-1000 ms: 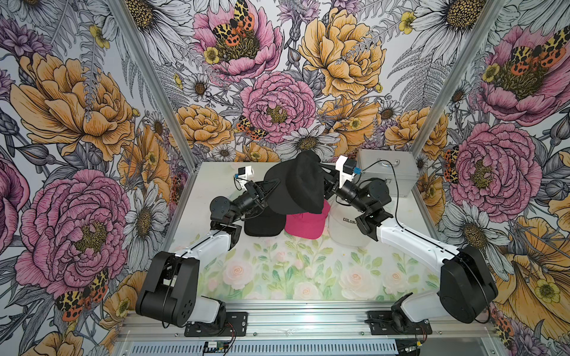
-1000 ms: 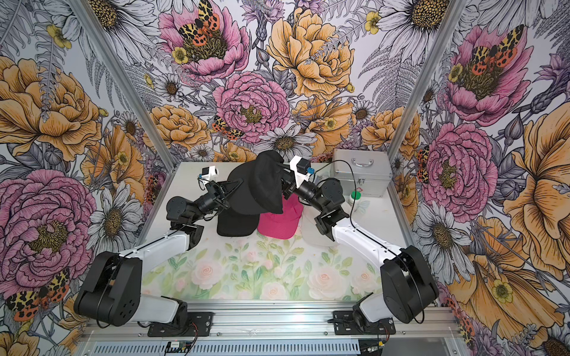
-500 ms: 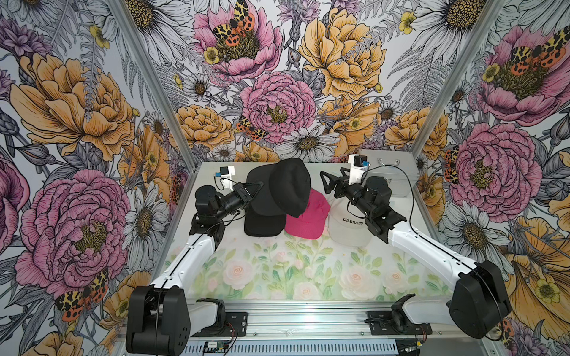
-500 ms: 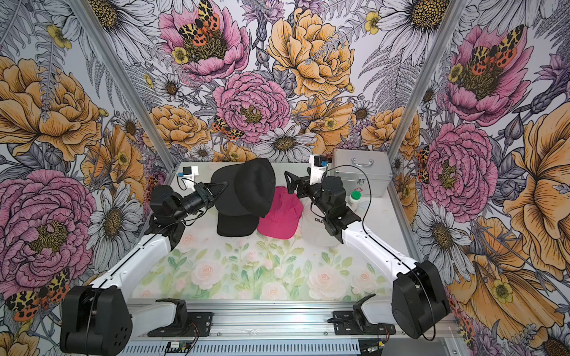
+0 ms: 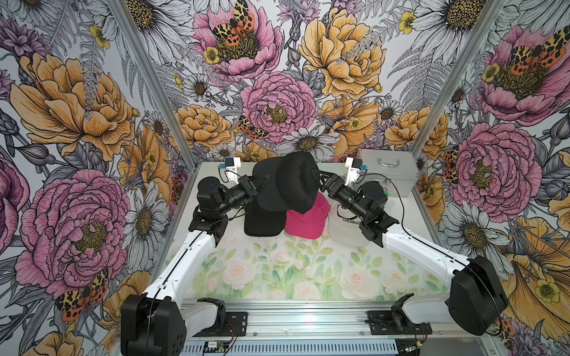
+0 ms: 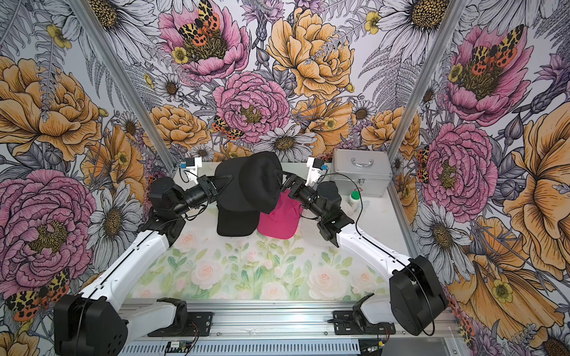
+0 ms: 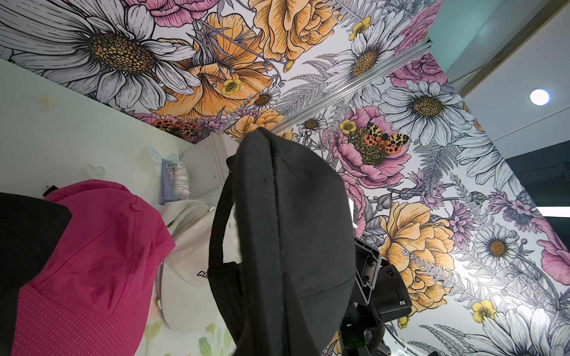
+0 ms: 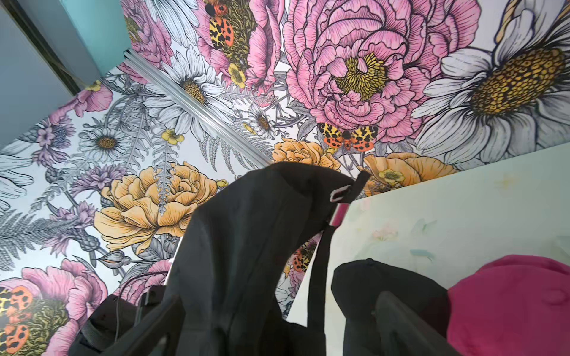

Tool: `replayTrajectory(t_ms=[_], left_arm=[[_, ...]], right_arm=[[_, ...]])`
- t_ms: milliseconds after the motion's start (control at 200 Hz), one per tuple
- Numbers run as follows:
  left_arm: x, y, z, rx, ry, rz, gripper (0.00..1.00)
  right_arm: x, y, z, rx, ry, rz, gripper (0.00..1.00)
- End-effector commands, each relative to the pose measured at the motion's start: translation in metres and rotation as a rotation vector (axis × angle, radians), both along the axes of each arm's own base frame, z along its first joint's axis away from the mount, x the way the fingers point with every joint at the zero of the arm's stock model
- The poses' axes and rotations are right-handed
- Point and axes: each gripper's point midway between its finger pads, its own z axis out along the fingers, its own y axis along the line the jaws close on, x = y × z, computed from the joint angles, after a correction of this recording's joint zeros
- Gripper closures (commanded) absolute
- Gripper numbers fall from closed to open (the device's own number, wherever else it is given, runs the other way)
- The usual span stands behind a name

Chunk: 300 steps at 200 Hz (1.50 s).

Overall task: Stack the baseball caps by color
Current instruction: Adjust the baseball cap at the center of the board.

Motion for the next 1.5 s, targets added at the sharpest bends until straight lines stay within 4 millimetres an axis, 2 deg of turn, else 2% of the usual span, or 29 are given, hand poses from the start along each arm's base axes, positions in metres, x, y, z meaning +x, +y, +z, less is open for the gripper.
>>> replayTrajectory(t_ms=[0,85,260,470,580,705,785,915,1015,1130,1265,1415,1495], left_arm=[[0.01,0.004,0.013,-0.053,-0.016,0.048,1.0],[0.011,0.001,0.015,-0.07,-0.018,0.037,1.0],[0.014,0.001,0.013,-0.073,-0.015,0.051,1.0],[0.014,-0.003,0.014,-0.098,-0.021,0.024,1.0],[0.016,-0.004,0.009,-0.107,-0.01,0.015,1.0],[0.021,0.0,-0.006,-0.107,0.018,0.036,1.0],[0.025,0.006,-0.019,-0.103,0.041,0.063,1.0],[0.033,0.017,-0.041,-0.095,0.083,0.103,1.0],[0.038,0.025,-0.056,-0.089,0.11,0.13,1.0],[0.04,0.026,-0.064,-0.083,0.119,0.135,1.0],[0.037,0.018,-0.061,-0.075,0.096,0.1,1.0],[0.033,0.015,-0.054,-0.081,0.068,0.079,1.0],[0.031,0.015,-0.052,-0.081,0.059,0.071,1.0]], right_arm=[[-0.016,0.004,0.03,0.109,-0.08,0.068,0.01],[-0.019,0.009,0.028,0.107,-0.077,0.097,0.02],[-0.035,0.03,0.044,0.084,-0.151,0.202,0.08],[-0.025,0.039,0.034,0.078,-0.119,0.201,0.15],[-0.023,0.043,0.039,0.08,-0.131,0.206,0.25],[-0.02,0.036,0.05,0.108,-0.169,0.151,0.35],[-0.02,0.031,0.062,0.149,-0.217,0.13,0.46],[-0.029,0.036,0.078,0.173,-0.282,0.18,0.62],[-0.035,0.04,0.084,0.172,-0.314,0.21,0.68],[-0.037,0.04,0.085,0.162,-0.331,0.21,0.76],[-0.029,0.046,0.077,0.145,-0.301,0.21,0.75],[-0.014,0.053,0.061,0.131,-0.239,0.202,0.61],[-0.006,0.055,0.052,0.125,-0.2,0.185,0.59]])
